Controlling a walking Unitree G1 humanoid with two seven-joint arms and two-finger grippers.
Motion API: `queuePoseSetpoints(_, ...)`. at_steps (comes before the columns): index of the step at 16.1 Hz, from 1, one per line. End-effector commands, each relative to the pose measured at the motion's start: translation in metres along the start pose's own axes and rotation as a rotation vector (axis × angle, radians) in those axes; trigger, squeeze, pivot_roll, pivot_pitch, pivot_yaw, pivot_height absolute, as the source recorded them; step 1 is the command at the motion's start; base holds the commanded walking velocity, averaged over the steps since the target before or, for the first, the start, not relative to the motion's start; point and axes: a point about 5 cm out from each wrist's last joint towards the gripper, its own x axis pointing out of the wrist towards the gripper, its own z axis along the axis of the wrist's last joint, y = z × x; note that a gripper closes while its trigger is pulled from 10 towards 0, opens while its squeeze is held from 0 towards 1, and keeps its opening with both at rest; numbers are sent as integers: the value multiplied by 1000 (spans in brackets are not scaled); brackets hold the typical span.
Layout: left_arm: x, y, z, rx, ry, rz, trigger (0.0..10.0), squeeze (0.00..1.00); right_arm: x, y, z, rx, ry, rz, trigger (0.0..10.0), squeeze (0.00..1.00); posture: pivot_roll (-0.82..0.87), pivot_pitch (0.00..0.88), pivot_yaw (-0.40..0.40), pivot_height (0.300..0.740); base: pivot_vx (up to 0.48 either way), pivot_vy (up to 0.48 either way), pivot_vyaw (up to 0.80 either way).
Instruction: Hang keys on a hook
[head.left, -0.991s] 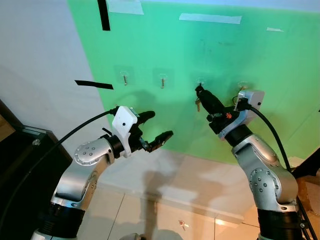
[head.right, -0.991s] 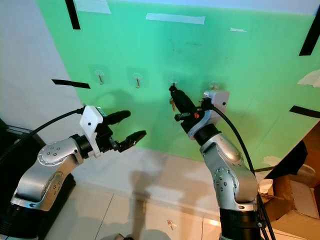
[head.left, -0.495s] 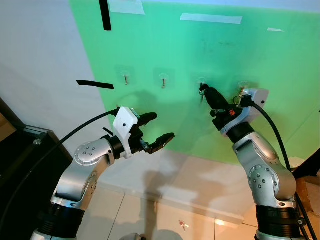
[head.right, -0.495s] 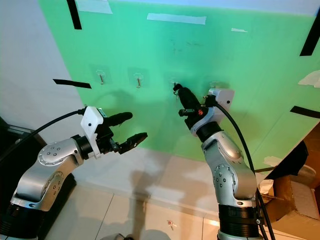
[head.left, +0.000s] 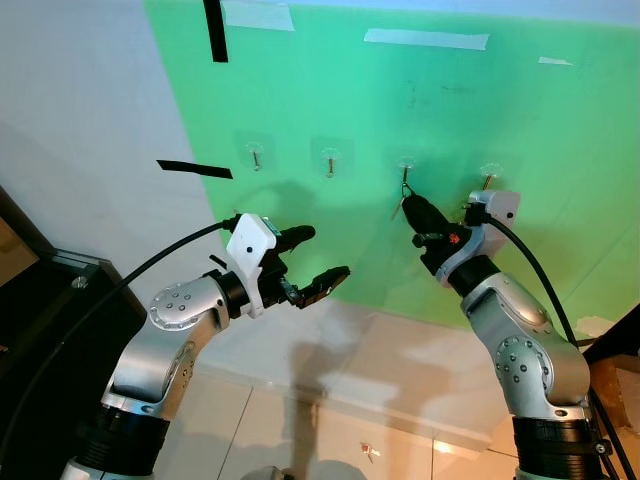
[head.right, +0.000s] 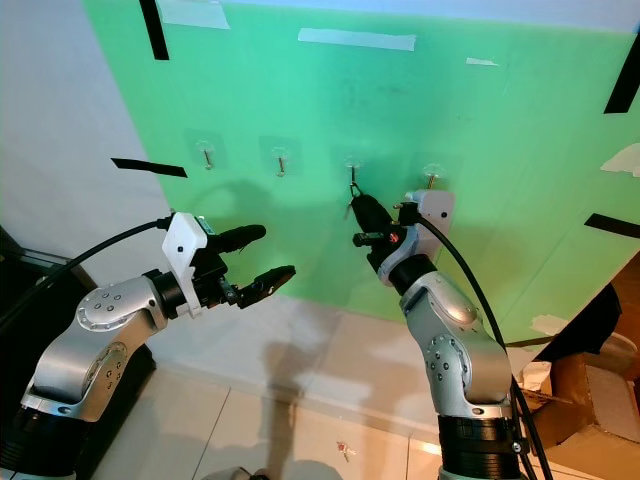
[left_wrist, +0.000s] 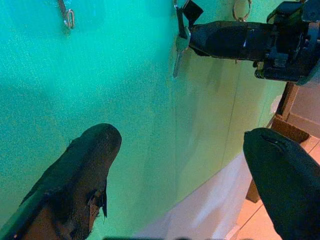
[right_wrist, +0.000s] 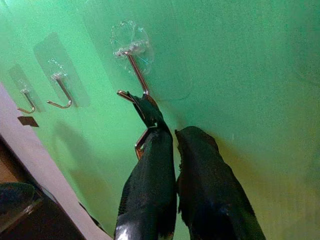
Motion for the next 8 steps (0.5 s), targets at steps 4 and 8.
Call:
queuePoseSetpoints(4,2,2,9,-32,-64,31,10000,0,-18,-13,-8,-45,12,-62,10000,1000,-117,0,78,740,0,0,0)
queuePoseSetpoints(8,1,2,8,-62,-81,47,10000,0,-32,-14,-10,-12,-7,-56,10000,1000,-120,0,76,740,0,0,0)
